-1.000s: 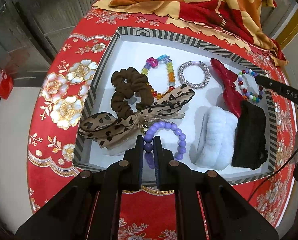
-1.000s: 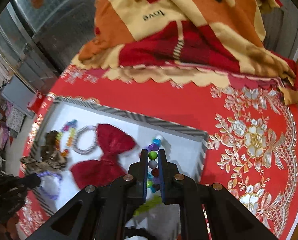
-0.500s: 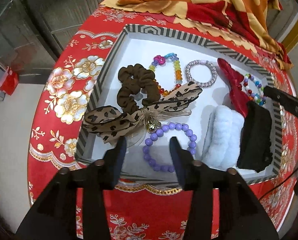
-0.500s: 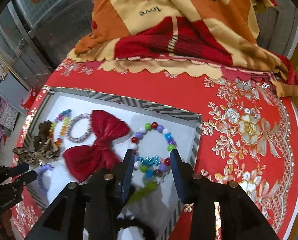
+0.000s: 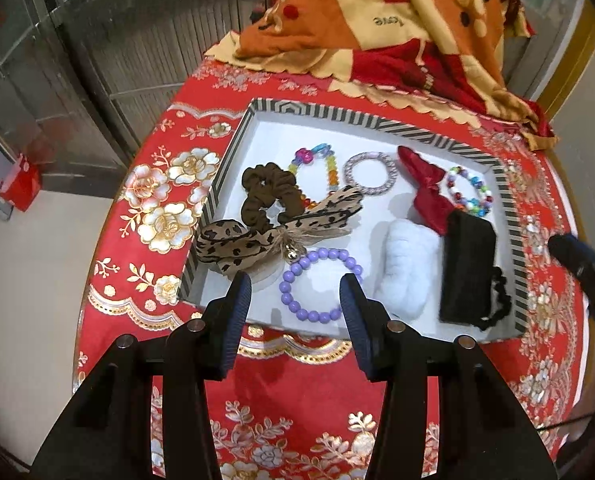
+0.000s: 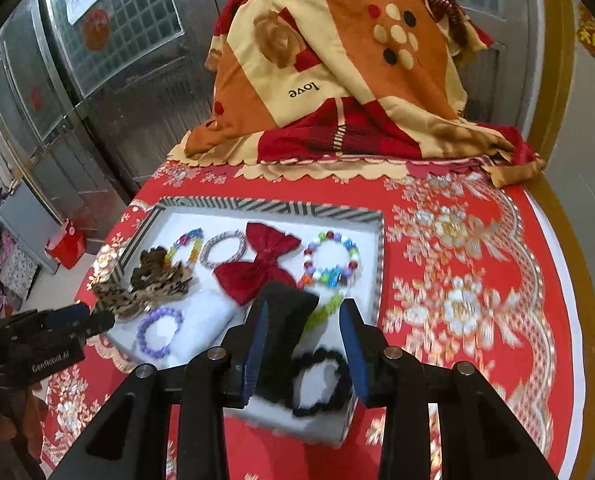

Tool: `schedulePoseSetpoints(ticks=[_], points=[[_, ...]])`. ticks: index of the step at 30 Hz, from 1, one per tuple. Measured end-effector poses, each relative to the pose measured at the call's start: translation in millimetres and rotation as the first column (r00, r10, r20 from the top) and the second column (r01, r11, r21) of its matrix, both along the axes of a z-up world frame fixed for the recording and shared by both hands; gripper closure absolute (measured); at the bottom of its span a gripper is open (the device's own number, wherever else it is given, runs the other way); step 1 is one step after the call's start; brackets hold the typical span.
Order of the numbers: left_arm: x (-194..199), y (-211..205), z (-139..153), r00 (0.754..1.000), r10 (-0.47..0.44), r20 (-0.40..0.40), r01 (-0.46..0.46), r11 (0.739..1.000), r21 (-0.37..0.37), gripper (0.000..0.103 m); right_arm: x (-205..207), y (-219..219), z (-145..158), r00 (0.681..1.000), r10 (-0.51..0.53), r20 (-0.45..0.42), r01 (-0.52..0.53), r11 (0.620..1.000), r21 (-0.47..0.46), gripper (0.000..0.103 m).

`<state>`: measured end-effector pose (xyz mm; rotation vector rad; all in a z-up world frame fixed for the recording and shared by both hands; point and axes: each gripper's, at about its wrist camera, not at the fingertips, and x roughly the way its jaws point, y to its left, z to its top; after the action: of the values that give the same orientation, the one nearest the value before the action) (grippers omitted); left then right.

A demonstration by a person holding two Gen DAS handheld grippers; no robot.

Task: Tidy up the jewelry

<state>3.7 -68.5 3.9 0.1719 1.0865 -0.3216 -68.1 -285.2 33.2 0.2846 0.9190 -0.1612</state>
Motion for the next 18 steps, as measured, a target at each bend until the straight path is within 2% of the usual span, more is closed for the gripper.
schedulePoseSetpoints(ticks=[10, 13, 18], points=[[-30.1, 6.1, 25.2, 0.995, -0.036, 0.091, 0.036, 0.999, 0.006, 0.058, -41.5, 46.2, 12.6, 0.999, -0.025, 0.039, 0.025, 0.999, 0.022, 0.068], [-35.0, 9.8, 31.0, 0.994, -0.042, 0.100, 0.043, 0.999, -0.004, 0.058, -45.8, 55.4, 14.5, 0.999, -0.023, 0.035, 0.023, 1.000, 0.019, 0.064], [-40.8, 15.3, 36.2, 0.992, -0.044, 0.117, 0.044, 0.999, -0.002, 0.058, -52.9, 62.4, 19.1, 0.999, -0.029, 0.037, 0.029, 0.999, 0.018, 0.064]])
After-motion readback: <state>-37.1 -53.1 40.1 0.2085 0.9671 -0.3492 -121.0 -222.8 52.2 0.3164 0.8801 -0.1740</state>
